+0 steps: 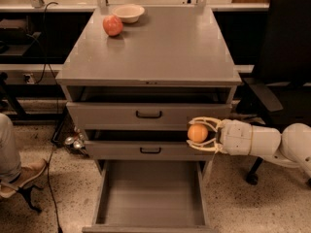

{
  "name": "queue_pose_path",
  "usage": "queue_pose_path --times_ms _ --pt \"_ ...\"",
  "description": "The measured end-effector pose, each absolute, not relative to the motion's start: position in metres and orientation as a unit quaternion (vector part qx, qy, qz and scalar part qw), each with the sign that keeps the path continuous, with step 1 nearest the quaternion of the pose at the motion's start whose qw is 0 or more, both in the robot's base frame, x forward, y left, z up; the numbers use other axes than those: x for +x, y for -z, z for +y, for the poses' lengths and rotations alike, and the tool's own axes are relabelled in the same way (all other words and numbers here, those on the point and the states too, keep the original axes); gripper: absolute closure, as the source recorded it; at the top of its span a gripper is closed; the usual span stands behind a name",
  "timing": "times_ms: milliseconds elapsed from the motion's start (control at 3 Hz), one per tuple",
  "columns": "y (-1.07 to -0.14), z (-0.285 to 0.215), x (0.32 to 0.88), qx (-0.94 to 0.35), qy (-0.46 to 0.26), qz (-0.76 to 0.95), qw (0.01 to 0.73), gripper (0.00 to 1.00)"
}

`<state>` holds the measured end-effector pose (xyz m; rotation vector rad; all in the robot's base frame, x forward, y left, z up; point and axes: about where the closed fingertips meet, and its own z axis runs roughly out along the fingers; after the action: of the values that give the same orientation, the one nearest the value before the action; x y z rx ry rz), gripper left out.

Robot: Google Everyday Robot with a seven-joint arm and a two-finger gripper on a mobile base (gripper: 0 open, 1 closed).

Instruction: Pick orange from bottom drawer and place on counter

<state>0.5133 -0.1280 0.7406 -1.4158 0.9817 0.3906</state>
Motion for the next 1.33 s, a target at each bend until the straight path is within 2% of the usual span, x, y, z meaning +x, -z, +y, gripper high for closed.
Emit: queue_pose_path --times_ms 667,1333 --pt "-0.759 -0.13 0.528 -0.615 -0.183 0.423 0.639 1.0" --pt "-0.825 -0.154 0.593 -0.604 -0.162 0.444 0.642 1.0"
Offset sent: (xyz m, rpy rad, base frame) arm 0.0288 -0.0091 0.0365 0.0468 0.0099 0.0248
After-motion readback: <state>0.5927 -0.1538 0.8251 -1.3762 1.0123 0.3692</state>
